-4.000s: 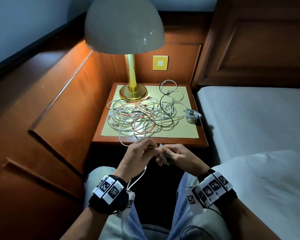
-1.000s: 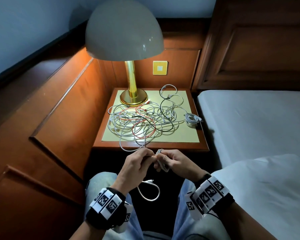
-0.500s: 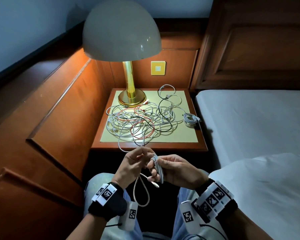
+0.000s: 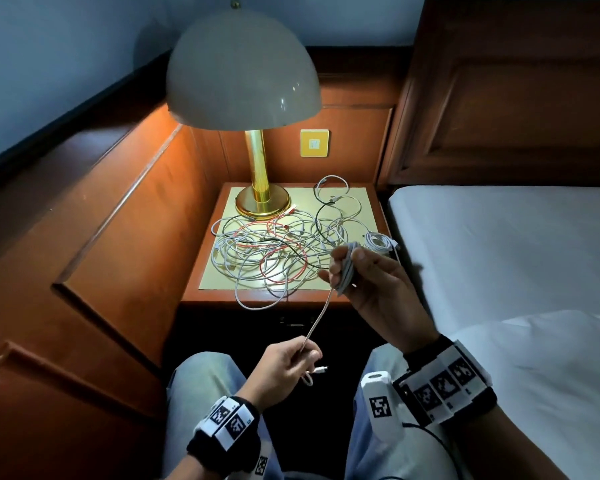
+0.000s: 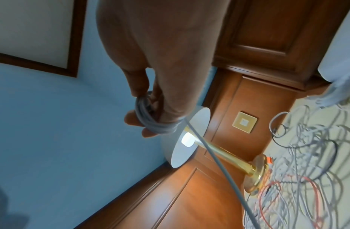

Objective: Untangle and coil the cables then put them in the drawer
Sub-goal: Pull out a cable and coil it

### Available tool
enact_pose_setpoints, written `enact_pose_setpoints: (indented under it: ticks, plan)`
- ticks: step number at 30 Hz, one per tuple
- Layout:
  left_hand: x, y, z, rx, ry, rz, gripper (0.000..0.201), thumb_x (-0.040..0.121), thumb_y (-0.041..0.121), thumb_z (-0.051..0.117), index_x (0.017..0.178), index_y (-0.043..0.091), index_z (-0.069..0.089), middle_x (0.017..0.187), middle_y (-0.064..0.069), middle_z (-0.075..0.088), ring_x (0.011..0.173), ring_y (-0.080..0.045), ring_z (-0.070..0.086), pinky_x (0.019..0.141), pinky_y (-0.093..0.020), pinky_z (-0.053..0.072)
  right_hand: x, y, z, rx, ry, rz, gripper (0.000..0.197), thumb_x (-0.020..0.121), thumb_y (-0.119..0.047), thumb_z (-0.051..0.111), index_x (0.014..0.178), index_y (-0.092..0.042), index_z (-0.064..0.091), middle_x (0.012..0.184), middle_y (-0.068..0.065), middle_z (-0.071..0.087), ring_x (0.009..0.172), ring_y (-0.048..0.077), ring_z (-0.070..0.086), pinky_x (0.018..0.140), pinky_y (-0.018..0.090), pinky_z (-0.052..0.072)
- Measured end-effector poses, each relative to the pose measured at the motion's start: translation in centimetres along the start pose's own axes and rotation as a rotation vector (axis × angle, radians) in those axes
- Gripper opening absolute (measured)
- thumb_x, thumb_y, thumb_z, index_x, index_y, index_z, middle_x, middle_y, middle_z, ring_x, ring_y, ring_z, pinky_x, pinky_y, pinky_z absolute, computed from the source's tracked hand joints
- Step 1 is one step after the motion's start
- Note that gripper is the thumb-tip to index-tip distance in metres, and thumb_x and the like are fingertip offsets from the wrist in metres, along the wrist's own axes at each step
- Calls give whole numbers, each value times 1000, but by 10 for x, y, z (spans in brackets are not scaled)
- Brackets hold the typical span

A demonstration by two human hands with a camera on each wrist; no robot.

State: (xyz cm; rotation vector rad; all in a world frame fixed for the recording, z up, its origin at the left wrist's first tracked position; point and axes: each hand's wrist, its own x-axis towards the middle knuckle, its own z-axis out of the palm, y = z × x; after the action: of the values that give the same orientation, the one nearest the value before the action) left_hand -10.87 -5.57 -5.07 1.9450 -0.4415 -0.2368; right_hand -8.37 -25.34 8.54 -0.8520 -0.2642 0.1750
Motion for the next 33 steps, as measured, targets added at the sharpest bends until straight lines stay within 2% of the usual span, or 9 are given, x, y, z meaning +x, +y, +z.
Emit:
enact_pose_setpoints:
  ticks: [2,6,10,13,15,19,25,29,33]
  plan:
    - [-3,-7,-1,34,-30,-33,7,96,21,65,90,23,67,72,10,66,66,-1,59,66,-23,50,2,-7,2,-39,45,-59,27,95,-22,58,106,0,72,89,14,67,85,23,69,115,59,30]
    - [-6,-13,-2,137,-115,-84,12,95,20,66,84,27,65,71,8,64,62,-1,56,63,-17,45,5,-12,5,-110,129,-173,29,98,-17,49,106,-3,73,93,14,69,91,26,66,102,45,48]
    - [-9,-22,-1,203,-202,-170,13,96,14,60,86,20,67,73,6,68,62,-1,58,66,-26,52,8,-13,7,-121,146,-179,29,97,-16,49,102,-7,77,92,13,71,93,28,66,89,31,57]
    - [-6,-27,-1,245,-187,-205,14,94,18,63,85,27,67,76,9,68,67,0,60,74,-29,55,5,-6,10,-122,135,-141,28,96,-16,51,100,-9,78,90,11,71,90,23,69,89,31,57]
    - [-4,-25,-3,308,-170,-216,2,93,30,66,94,30,68,85,12,67,77,3,61,78,-19,51,3,1,11,-135,124,-99,26,94,-19,56,102,-8,77,90,11,70,88,22,69,93,35,55]
    - [1,-27,-4,285,-110,-259,39,94,39,66,130,26,60,121,14,65,112,0,61,100,-19,47,-2,11,13,-159,119,-34,25,95,-19,55,100,-10,78,87,12,71,88,25,67,86,30,55]
    - [8,-7,-3,29,93,-274,59,96,30,66,150,19,43,147,9,48,138,-4,43,117,-26,33,-5,19,11,-125,144,54,26,98,-16,53,100,-6,77,88,14,71,91,27,67,82,27,58]
    - [14,25,-7,-297,184,-224,45,97,16,65,140,18,51,141,1,58,129,-7,54,105,-14,42,-8,27,6,-101,161,116,26,97,-16,54,103,0,73,87,15,69,85,24,68,81,27,59]
    - [20,46,-12,-510,251,-141,35,100,5,57,132,21,59,128,0,68,123,-12,62,106,-28,47,-11,36,3,-61,182,169,26,94,-17,56,102,2,72,85,14,70,75,18,69,74,26,59]
